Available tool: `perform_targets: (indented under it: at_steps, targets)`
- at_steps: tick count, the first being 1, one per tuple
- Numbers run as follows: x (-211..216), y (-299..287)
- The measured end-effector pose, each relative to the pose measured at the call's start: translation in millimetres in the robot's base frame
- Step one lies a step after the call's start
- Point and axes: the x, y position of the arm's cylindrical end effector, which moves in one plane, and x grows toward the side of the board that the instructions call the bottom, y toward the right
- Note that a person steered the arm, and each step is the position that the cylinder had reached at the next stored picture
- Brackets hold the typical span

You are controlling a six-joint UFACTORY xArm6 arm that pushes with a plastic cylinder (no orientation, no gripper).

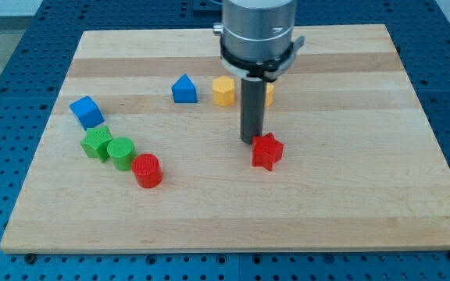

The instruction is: Touch the bottom of the red star

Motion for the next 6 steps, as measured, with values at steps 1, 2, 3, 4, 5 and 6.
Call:
perform_targets:
  at_steps: [1, 2, 3, 4, 5, 6]
  targets:
    - [0, -24]
    - [1, -30]
    - [28, -30]
    - [74, -28]
    - [83, -2]
    - [44, 42]
